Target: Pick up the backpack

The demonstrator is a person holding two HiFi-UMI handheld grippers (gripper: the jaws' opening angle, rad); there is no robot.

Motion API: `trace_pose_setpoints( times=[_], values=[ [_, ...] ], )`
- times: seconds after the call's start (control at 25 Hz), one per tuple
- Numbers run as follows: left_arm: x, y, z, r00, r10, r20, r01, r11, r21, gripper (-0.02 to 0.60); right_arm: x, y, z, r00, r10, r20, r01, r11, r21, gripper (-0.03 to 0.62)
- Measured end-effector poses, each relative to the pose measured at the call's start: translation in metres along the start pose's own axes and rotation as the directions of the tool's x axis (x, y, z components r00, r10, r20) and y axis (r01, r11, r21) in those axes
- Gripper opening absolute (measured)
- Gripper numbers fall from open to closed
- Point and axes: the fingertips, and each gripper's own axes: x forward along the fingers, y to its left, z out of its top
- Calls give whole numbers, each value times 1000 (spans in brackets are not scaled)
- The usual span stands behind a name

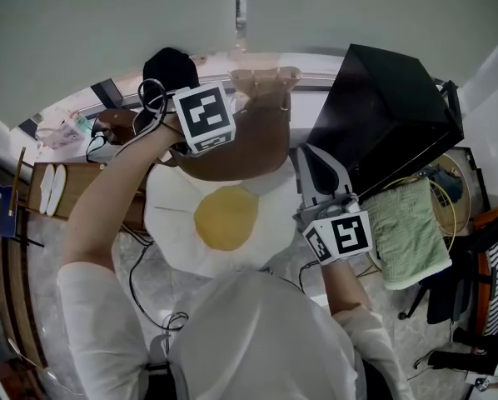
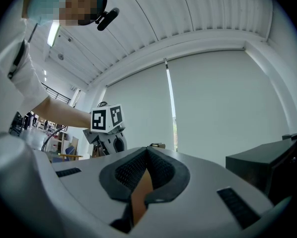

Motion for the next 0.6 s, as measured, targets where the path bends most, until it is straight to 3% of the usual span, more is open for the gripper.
trace_pose_setpoints(
  times=[0.6],
  values=[
    [2, -5, 3, 1000, -8, -11, 8, 1000, 4, 43, -3, 3, -2, 1000, -6, -14, 6, 1000, -5, 20]
  ],
)
